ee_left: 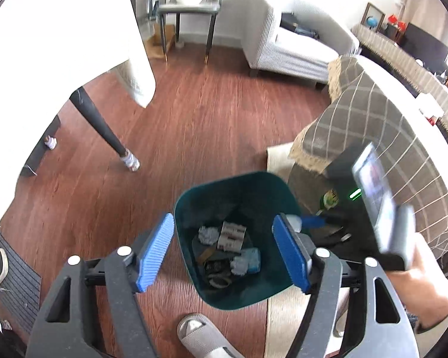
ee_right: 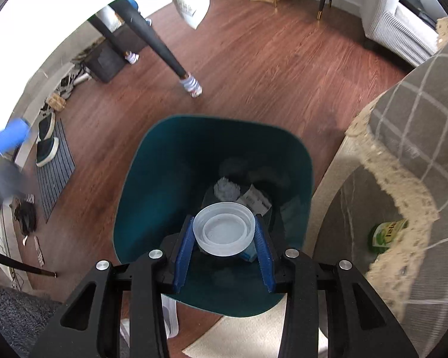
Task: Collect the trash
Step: 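Open both tools to drop the paper ball and lid into the bin, then move both tools back over the table toward the paper box and small lid, then grasp the white paper box with the left tool while the right tool grasps the small white lid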
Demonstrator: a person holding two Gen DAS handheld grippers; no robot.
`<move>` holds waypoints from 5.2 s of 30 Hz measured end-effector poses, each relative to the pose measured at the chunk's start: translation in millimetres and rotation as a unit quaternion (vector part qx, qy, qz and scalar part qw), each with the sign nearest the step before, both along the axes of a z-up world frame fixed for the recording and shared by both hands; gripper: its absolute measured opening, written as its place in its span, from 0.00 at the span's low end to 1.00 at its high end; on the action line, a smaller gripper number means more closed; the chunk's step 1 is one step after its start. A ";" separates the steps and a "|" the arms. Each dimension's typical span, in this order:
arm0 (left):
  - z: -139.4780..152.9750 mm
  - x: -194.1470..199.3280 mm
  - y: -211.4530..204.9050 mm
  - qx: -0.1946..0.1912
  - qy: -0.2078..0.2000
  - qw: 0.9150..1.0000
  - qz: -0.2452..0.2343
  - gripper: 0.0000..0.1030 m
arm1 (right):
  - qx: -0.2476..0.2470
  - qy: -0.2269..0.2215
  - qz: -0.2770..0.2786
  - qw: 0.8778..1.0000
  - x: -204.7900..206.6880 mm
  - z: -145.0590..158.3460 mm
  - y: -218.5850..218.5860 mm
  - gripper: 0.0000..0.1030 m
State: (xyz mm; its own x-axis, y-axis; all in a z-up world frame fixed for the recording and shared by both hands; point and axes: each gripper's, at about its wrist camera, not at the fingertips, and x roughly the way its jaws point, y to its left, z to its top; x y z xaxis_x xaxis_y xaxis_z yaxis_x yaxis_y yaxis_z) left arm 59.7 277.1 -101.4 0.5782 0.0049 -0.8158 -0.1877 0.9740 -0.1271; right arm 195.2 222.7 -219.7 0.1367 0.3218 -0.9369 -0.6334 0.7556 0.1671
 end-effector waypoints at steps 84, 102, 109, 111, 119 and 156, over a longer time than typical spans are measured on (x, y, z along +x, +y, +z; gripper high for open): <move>136.6 160.5 -274.8 -0.037 -0.142 0.984 -0.102 0.72 | 0.023 -0.220 -0.136 0.966 48.7 199.5 -362.4 0.51; 116.7 211.1 -341.5 -0.095 -0.119 0.977 -0.149 0.88 | -0.002 -0.188 -0.141 0.972 75.8 171.5 -417.9 0.40; 107.5 227.6 -371.1 -0.115 -0.115 0.974 -0.156 0.91 | 0.026 -0.181 -0.135 0.974 82.0 173.5 -432.2 0.29; 102.8 230.5 -382.6 -0.108 -0.110 0.974 -0.163 0.91 | 0.032 -0.182 -0.138 0.973 82.9 176.0 -438.5 0.29; 91.5 242.5 -419.6 -0.124 -0.112 0.971 -0.170 0.91 | 0.041 -0.187 -0.164 0.968 73.7 179.4 -472.4 0.29; 68.8 296.3 -439.7 -0.137 -0.101 0.974 -0.150 0.65 | 0.071 -0.178 -0.178 0.965 69.6 182.4 -481.6 0.29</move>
State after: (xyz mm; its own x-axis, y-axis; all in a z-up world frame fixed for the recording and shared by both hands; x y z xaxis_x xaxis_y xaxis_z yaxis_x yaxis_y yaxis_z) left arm 356.0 -162.6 -32.5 0.6693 -0.3908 -0.6319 0.1570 0.9057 -0.3938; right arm 264.9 -258.9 -37.3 0.5672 0.3164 -0.7603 -0.3744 0.9214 0.1042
